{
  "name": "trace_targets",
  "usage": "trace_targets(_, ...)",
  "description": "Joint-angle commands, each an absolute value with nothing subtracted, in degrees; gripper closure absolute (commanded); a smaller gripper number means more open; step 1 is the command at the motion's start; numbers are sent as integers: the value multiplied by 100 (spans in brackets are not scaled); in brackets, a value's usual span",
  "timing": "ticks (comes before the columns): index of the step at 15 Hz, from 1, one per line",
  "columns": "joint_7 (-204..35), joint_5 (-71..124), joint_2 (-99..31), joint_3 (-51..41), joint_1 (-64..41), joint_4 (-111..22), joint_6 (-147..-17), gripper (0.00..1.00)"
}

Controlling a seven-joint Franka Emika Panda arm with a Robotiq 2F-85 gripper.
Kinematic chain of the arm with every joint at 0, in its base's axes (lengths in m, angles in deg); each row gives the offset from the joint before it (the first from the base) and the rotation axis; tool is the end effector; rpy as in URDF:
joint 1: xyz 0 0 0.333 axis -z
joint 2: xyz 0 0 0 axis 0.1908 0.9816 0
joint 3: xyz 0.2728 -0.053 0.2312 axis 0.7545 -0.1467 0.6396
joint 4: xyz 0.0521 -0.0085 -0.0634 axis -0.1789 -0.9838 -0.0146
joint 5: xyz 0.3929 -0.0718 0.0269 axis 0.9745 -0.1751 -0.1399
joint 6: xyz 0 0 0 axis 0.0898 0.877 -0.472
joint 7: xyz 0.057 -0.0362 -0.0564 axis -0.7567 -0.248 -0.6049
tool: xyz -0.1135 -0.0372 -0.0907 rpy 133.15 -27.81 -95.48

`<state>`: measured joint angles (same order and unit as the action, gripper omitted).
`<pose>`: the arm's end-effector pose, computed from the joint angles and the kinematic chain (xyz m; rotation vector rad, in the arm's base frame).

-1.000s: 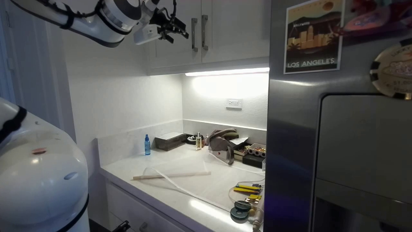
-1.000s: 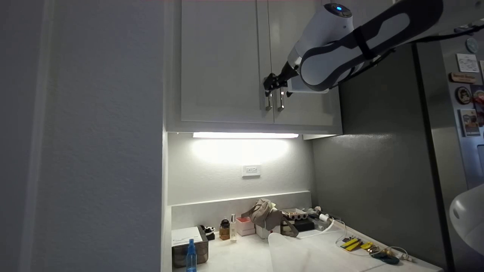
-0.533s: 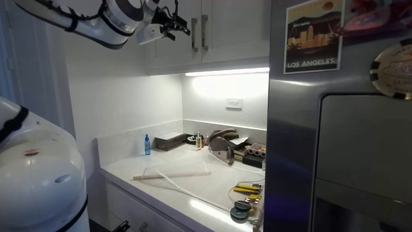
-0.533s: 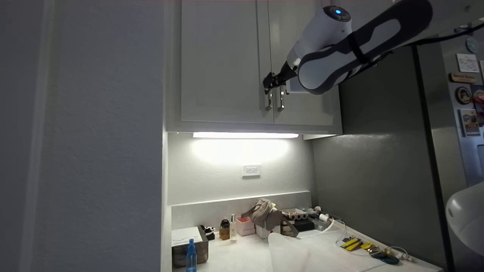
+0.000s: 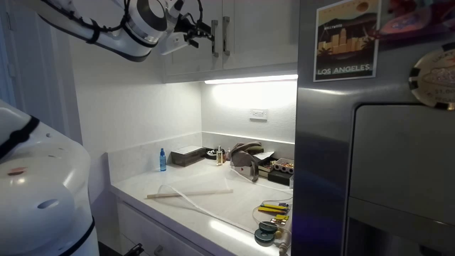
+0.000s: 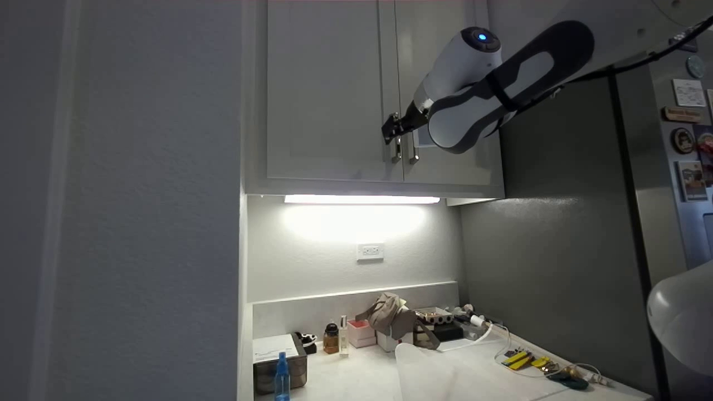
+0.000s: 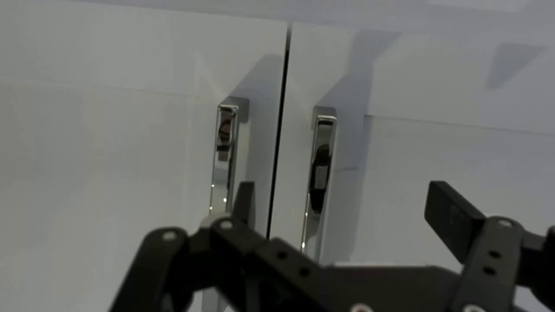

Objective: Open the left and right cabinet doors, then close the right and left cabinet doors

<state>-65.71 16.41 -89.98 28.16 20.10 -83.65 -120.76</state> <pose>0.4341 0.0936 0.7442 2.2583 -0.1029 1.8317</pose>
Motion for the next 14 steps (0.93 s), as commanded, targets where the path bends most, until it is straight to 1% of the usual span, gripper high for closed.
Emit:
trace_targets(1, -6639, 1635, -8728, 3054, 2368, -8113, -12384, 0)
trace_targets(8, -6749, 1784, -8386, 3351, 2747, -7979, -12838, 0)
trace_targets(9, -6572, 1595, -8313, 3369, 2797, -7936, -12896, 25)
trace_targets(10, -6582, 1592, -8266, 3400, 2830, -7930, -12942, 26)
trace_targets(12, -6571, 1600, -8208, 3474, 2909, -7891, -12988, 42)
trace_targets(13, -6574, 1603, -8180, 3493, 2928, -7876, -13018, 51)
trace_targets(14, -6577, 1605, -8161, 3520, 2951, -7858, -13035, 58)
